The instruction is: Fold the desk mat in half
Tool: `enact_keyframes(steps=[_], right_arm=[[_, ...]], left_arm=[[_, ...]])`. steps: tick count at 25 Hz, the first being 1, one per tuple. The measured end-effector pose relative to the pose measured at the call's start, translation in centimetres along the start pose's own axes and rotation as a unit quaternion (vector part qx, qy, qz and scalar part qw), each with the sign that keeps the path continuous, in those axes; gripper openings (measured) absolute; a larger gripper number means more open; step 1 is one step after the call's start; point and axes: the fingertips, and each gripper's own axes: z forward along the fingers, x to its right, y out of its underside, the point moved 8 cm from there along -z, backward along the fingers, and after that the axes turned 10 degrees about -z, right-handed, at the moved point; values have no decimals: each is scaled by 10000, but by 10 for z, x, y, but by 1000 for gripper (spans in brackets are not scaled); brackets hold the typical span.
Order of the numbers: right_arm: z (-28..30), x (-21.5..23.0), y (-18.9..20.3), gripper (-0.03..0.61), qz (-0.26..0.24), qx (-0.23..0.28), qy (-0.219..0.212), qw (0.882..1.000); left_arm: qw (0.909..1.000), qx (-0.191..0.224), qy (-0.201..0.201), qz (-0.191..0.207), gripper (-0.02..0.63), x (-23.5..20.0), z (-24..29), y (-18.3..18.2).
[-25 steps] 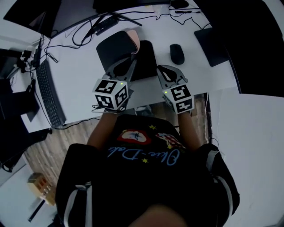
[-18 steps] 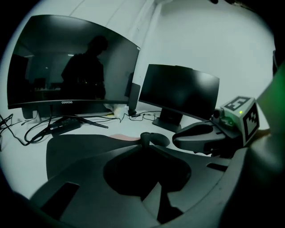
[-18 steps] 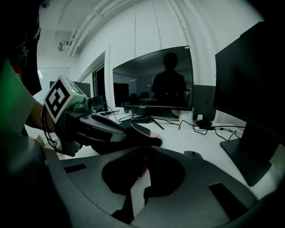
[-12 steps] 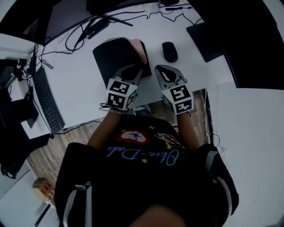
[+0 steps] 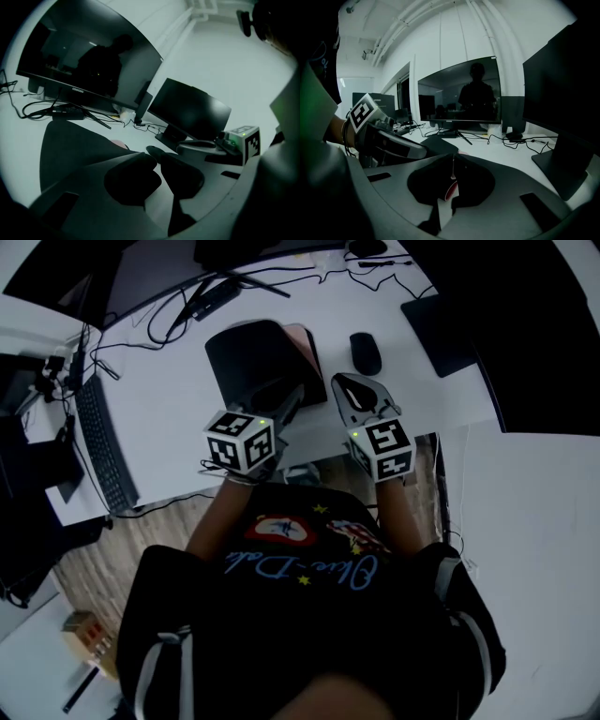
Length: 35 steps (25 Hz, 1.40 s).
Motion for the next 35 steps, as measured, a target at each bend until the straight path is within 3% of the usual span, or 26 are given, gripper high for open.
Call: enact_keyframes(steps=[3,7,15,18,22,35], right_arm=[[1,-2,-10,2,40,258,-52,9996],[0,-9,-26,0,167,661,-157,9976],[-5,-26,-71,0,294,1456,-334,9883],[-4,-32,-85,0,265,1622,-414,9855],[-2,-40,-95,0,171,1671,-499,9845],[3,-47,-100,-2,199,1626,-624,9845]], left_arm=[[9991,365,-134,-138,93,-5,-21,-6],[9959,845,-314,16,26,-9,-54,-18],[9783,1726,-626,960,5,-1,-129,-41],[9705,1881,-852,1248,5,1,-150,-45],[9646,2075,-944,1322,5,-1,-166,-47],[9621,2164,-1135,1207,5,-5,-182,-45]])
